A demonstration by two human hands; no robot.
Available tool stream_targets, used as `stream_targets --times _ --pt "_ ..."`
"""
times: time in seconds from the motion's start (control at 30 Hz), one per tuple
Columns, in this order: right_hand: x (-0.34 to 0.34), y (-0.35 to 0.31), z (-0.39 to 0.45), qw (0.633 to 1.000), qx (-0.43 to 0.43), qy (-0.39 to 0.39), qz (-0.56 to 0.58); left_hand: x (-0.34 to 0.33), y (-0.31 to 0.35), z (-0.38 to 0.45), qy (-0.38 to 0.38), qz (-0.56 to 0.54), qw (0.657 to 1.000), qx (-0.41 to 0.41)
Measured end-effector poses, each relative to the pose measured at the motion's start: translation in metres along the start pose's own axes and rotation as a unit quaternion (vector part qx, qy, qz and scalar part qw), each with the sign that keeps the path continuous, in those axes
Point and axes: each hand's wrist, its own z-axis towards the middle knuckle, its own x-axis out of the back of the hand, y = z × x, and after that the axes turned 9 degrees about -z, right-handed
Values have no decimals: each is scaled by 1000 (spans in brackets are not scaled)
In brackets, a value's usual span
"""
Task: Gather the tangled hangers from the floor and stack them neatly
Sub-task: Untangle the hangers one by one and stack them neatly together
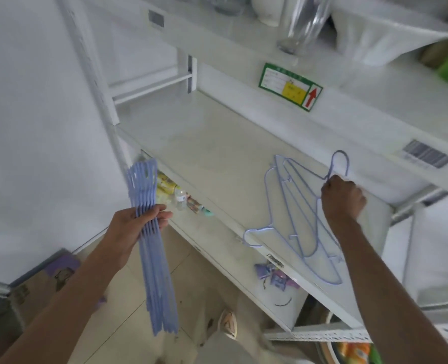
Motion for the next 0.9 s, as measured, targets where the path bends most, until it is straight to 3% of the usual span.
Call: stream_targets --times 0.23,0.6,0.77,0.9 --pt "-23 24 -10 998 54 -40 10 -24 -20 19 -19 38 999 19" --pt "-38 77 13 992 118 30 15 -107 -37 61 -39 81 996 21" --pt "-45 97 24 981 192 1 28 -126 -49 61 -37 90 995 25" --pt "-42 107 27 974 206 31 92 -126 -58 56 -18 105 994 34"
